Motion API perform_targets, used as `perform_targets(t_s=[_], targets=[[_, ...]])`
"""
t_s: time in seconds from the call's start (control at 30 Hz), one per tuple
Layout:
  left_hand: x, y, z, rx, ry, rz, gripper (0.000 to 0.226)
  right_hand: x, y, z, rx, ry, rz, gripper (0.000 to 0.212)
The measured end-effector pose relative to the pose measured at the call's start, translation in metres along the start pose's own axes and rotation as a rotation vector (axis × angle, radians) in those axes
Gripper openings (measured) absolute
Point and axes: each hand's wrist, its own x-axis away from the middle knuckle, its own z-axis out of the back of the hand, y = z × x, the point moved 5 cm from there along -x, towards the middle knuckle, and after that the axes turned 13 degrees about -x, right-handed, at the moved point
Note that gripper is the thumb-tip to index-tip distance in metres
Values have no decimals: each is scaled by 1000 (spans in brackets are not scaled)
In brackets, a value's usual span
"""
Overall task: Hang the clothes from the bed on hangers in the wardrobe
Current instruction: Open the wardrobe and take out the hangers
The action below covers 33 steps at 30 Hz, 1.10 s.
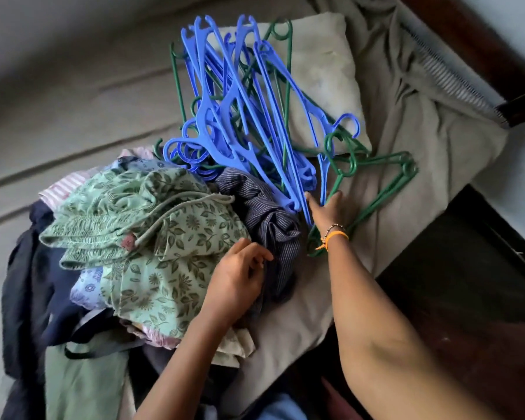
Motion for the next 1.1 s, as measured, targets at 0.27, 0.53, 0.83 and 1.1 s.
perform_targets(t_s=[0.27,0.53,0.83,1.1], targets=[[-6,-10,27,53,69,87,35,18,-61,-35,-149,60,320,55],[-3,-16,51,100,137,115,32,24,-171,-85,220,-174,653,44],[5,-21,52,119,112,110,31,34,-203,-152,840,-306,758,65],[44,-23,107,-141,534,202,34,115,-196,-131,560,-332,819,49]])
